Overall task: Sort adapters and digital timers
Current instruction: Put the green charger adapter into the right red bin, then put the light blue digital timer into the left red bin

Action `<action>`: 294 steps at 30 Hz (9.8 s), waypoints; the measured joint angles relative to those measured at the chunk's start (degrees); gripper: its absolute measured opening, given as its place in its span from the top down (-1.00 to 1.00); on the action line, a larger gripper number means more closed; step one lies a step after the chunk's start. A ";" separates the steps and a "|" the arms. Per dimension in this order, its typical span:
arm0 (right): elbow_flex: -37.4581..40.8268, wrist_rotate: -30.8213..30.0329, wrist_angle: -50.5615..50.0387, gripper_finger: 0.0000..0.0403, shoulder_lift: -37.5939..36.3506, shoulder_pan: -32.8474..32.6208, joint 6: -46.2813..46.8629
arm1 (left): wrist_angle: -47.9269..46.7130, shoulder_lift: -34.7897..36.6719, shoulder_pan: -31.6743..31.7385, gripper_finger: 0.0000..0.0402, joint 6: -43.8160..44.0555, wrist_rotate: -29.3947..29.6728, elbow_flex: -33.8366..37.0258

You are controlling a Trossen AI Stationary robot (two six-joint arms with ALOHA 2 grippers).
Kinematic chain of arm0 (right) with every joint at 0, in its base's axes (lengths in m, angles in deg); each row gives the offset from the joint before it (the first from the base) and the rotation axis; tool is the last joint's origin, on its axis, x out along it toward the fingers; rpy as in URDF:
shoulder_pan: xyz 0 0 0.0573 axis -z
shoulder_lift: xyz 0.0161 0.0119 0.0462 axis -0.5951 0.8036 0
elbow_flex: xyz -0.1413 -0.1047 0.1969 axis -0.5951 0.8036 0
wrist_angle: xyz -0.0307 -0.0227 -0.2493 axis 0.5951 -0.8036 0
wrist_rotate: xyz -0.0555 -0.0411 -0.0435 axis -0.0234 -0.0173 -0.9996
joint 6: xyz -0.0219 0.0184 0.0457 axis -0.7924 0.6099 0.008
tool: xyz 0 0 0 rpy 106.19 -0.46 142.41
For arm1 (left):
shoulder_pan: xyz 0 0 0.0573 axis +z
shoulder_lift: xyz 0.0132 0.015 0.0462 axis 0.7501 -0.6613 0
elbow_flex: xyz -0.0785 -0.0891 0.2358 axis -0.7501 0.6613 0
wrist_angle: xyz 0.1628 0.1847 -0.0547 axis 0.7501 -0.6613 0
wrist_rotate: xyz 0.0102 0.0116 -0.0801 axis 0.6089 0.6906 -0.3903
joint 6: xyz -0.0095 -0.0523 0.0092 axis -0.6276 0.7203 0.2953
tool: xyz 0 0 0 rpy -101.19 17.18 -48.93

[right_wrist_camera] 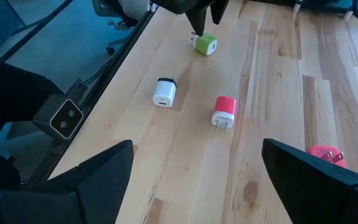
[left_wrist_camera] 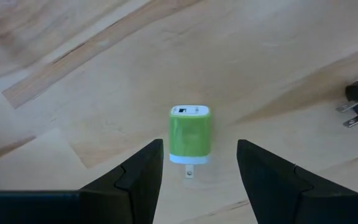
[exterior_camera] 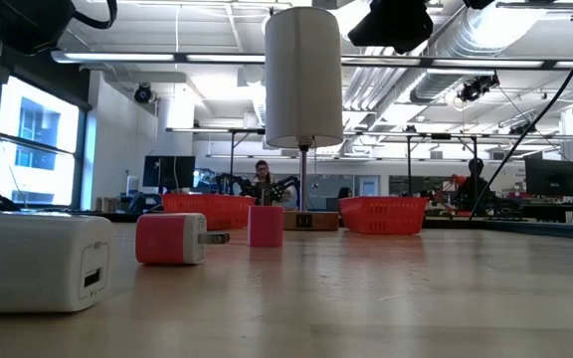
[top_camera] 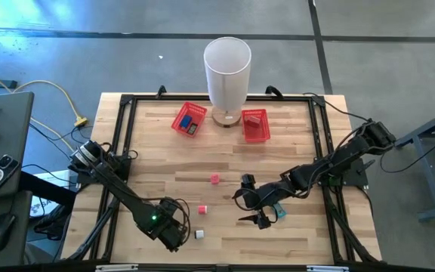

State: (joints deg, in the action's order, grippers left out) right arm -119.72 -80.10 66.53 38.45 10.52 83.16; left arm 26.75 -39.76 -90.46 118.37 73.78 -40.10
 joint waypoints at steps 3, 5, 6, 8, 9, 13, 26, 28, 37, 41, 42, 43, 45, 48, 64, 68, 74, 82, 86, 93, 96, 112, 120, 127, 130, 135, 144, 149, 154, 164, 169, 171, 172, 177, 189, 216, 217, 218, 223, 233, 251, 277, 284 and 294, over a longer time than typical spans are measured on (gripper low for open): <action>0.00 0.00 -0.02 -0.71 0.00 0.00 0.15 | 0.00 0.00 -0.28 0.02 0.02 0.22 0.00; 0.00 0.00 -0.02 -0.71 0.00 0.00 0.16 | -0.02 0.00 -0.35 0.02 0.02 0.85 0.00; 0.00 0.00 -0.02 -0.71 0.00 0.00 0.17 | 0.00 0.00 -0.36 0.02 0.02 0.80 0.02; 0.00 0.00 0.00 -0.71 0.00 0.00 0.14 | 0.00 -0.14 -0.35 0.02 0.02 0.76 0.07; 0.00 0.00 -0.02 -0.71 0.00 0.00 0.14 | -0.02 -0.27 -0.35 0.02 0.02 0.78 0.07; 0.00 0.00 -0.02 -0.71 0.00 0.00 0.09 | 0.47 -0.71 -0.55 0.02 -0.15 0.64 0.63; 0.00 0.00 0.00 -0.71 0.00 0.00 0.03 | 2.30 -1.97 -0.55 0.02 -0.42 -1.25 2.01; -0.01 0.00 0.02 -0.71 0.00 0.00 0.03 | 2.71 -2.43 -0.55 0.02 -0.42 -1.25 2.05; -0.02 0.00 0.02 -0.71 0.00 0.00 0.03 | 3.41 -5.60 -0.55 0.02 -0.63 -4.16 2.14; -0.02 0.02 0.04 -0.71 0.00 0.00 0.03 | 3.72 -6.55 -0.52 0.02 -1.87 -4.45 2.19; 0.00 0.02 0.03 -0.71 0.00 0.00 0.03 | 3.86 -6.63 -0.54 0.02 -2.30 -4.49 2.19; -0.01 0.02 0.03 -0.71 0.00 0.00 0.03 | 4.08 -6.66 -0.52 0.02 -2.60 -4.49 2.19; 0.00 0.02 0.04 -0.71 0.00 0.00 0.03 | 4.15 -6.69 -0.26 0.02 -3.44 -4.49 2.19; -0.02 0.02 0.04 -0.71 0.00 0.00 0.14 | 4.52 -6.69 -0.13 0.02 -4.13 -4.27 2.19; -0.01 0.04 0.09 -0.71 0.00 0.00 0.20 | 5.18 -6.69 0.24 0.32 -5.09 -2.37 2.27; 0.00 0.07 0.07 -0.71 0.00 0.00 0.20 | 5.15 -6.69 0.24 0.39 -5.04 -2.37 2.27; 0.00 0.31 -0.01 -0.71 0.00 0.00 0.20 | 5.18 -6.69 0.22 0.36 -6.57 -1.52 2.27; -0.02 1.75 -0.04 -0.71 0.00 0.02 2.99 | 4.90 -5.44 0.02 0.35 -10.70 4.09 2.20; -0.02 1.83 -0.07 -0.71 0.00 -0.26 4.49 | 3.38 -1.24 0.03 0.35 -14.36 12.20 2.19; -0.02 1.48 0.14 -0.71 0.00 -0.24 0.43 | 1.49 7.23 0.21 0.35 -25.22 32.93 2.19; -0.01 0.36 1.94 -0.71 0.00 -0.11 -1.94 | 4.96 10.68 0.36 0.35 -34.27 36.41 2.19; -0.02 -6.41 20.91 -0.71 0.00 -6.32 -16.95 | 41.50 14.01 9.51 0.35 -73.24 4.98 2.19; -0.04 -21.99 27.55 -0.71 0.00 -13.73 -31.83 | 49.46 12.12 18.53 0.35 -73.74 -16.21 2.25; -0.07 -22.67 25.72 -0.71 0.02 -11.07 -31.58 | 52.35 9.15 24.35 0.35 -73.54 -24.00 2.30; -0.04 -18.98 22.82 -0.71 0.02 -9.46 -29.14 | 53.76 7.30 26.00 0.35 -73.01 -27.81 2.32; -0.09 -14.78 20.74 -0.71 0.90 -8.14 -26.26 | 57.82 4.82 27.66 0.35 -71.70 -30.52 2.20; -0.04 -15.18 19.61 -0.71 4.77 -7.19 -27.45 | 60.53 3.87 29.76 0.35 -70.92 -32.46 2.29; -0.04 -14.47 19.95 -0.71 5.74 -6.46 -27.60 | 60.00 3.85 29.88 0.35 -70.89 -32.61 2.29; -0.04 -12.53 20.29 -0.61 5.73 -6.19 -27.99 | 59.95 3.85 29.86 0.35 -70.90 -33.21 2.29; -0.06 -11.95 20.31 -0.04 5.68 -5.63 -28.63 | 59.80 3.85 29.83 0.35 -70.95 -33.34 2.29; -0.07 -12.02 20.33 0.23 5.62 -5.55 -28.63 | 59.76 3.85 29.81 0.35 -71.06 -33.25 2.29; -0.07 -11.60 20.25 0.32 5.62 -5.29 -28.63 | 59.62 3.85 29.81 0.35 -71.12 -33.27 2.29; -0.07 -11.56 20.14 0.35 5.62 -5.29 -28.63 | 59.54 3.85 29.81 0.35 -71.12 -33.27 2.29; -0.09 -11.59 19.81 0.40 5.60 -5.29 -28.76 | 59.45 3.85 29.81 0.32 -71.10 -33.34 2.29; -0.04 -11.17 17.42 0.40 5.60 -5.46 -27.46 | 59.48 3.85 29.86 0.02 -71.21 -33.29 2.29; 0.00 -36.30 -22.48 0.37 -0.06 -8.76 26.68 | 36.92 6.07 31.19 -0.18 -73.87 5.71 2.21; 0.00 -37.28 -23.54 0.38 -0.55 -8.72 28.18 | 34.61 6.07 30.42 -0.18 -73.07 8.73 2.21; -0.02 -38.41 -24.69 0.40 -0.92 -8.66 29.45 | 32.15 6.08 29.66 -0.18 -72.14 11.57 2.21; -0.07 -41.35 -30.30 0.41 -2.37 -6.84 36.03 | 20.39 6.08 26.00 -0.18 -67.36 21.69 2.21; -0.07 -33.16 -38.88 0.41 -3.80 6.02 41.75 | 6.43 7.08 19.17 -0.18 -54.22 31.66 2.27; -0.04 -20.66 -30.50 0.41 -1.75 37.89 22.26 | -0.26 7.08 11.45 -0.18 -46.25 33.66 2.29; 0.00 -16.70 -23.23 0.34 11.28 47.22 18.97 | -0.57 7.08 8.95 -0.18 -47.54 35.36 2.27; 0.00 -16.31 -23.15 0.12 11.28 47.87 18.32 | -0.52 7.08 6.54 -0.18 -47.51 35.36 2.27; 0.00 -16.26 -20.79 0.09 11.27 47.76 17.07 | -0.50 7.06 5.82 -0.18 -47.47 35.34 2.27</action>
State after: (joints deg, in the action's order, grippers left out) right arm -119.72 -96.36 45.74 49.72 58.28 100.23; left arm 26.24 -32.70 -84.65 70.90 109.11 -37.83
